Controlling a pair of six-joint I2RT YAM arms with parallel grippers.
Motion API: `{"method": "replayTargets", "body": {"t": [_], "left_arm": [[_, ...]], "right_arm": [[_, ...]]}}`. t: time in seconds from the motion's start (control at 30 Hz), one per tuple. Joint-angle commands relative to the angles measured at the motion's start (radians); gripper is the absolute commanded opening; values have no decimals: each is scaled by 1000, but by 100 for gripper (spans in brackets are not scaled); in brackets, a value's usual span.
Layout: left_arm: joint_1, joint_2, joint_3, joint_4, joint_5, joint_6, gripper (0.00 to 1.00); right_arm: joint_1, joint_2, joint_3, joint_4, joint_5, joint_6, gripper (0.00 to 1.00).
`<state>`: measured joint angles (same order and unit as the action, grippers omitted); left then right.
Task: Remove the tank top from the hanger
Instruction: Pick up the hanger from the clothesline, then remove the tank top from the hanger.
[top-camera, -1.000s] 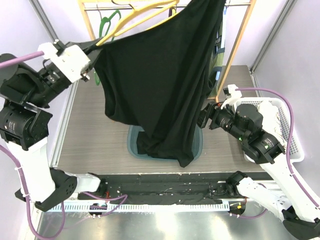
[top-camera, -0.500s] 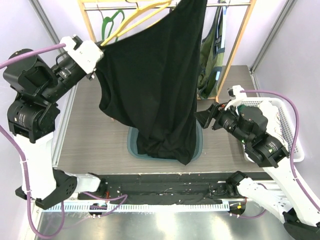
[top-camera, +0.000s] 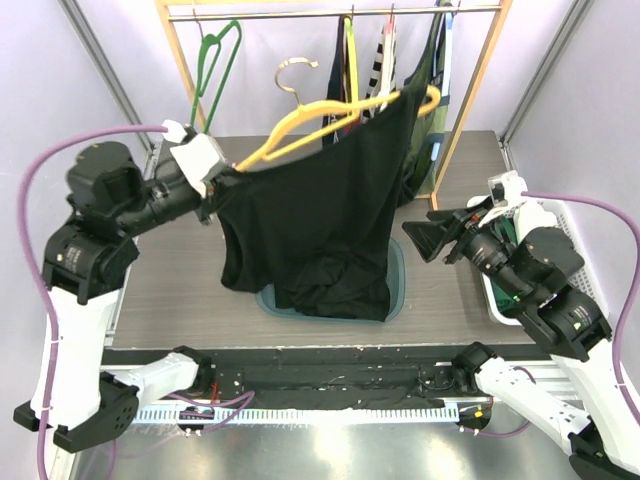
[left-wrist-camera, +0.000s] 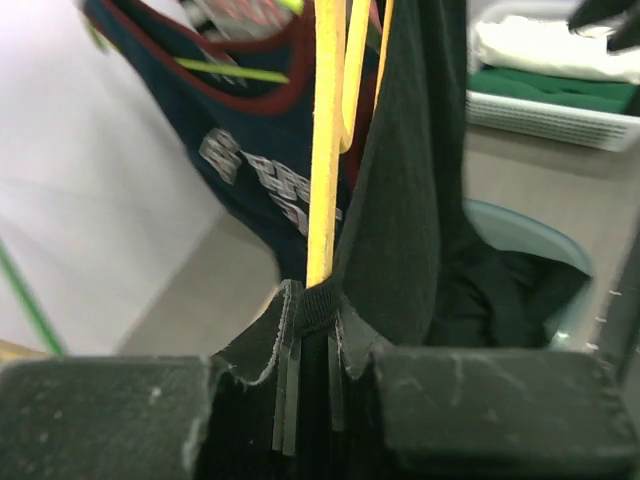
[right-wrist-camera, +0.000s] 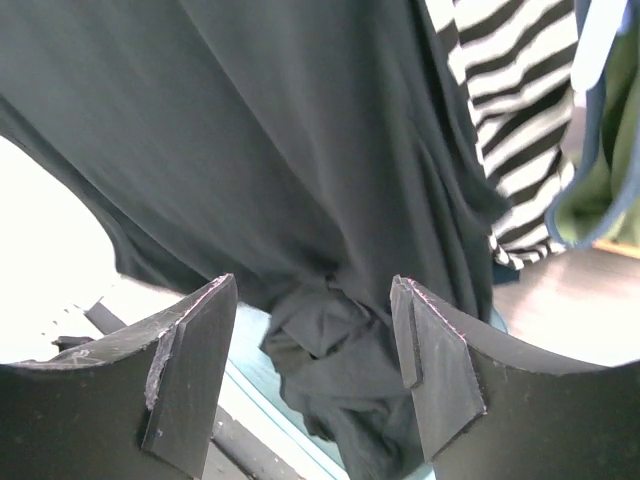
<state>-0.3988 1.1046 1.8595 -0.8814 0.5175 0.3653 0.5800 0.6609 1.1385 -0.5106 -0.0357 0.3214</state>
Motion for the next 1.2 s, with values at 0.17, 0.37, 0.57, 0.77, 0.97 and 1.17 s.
{"method": "replayTargets", "body": {"t": [0.17,0.37,0.57,0.77,0.97,1.17], "left_arm": [[-37,-54,-200,-5,148,-152,0],[-52,-52,-279,-22,157,-144,0],[-57,-55,-284,-86,156,-80,0],[-57,-71,-296,-96,154,-62,0],[-57,-91,-313,-136,161,-19,0],[-57,-114,-350,-145,144,4,0]], "right_arm": [[-3,12,52,50,-92,-13,71],[-3,37,35,95,-112,5,71],[-3,40,-17,119,-53,33,71],[-3,13,-108,148,31,51,71],[-3,-14,-140,195,115,53,72],[-3,-9,-114,230,119,71,69]]}}
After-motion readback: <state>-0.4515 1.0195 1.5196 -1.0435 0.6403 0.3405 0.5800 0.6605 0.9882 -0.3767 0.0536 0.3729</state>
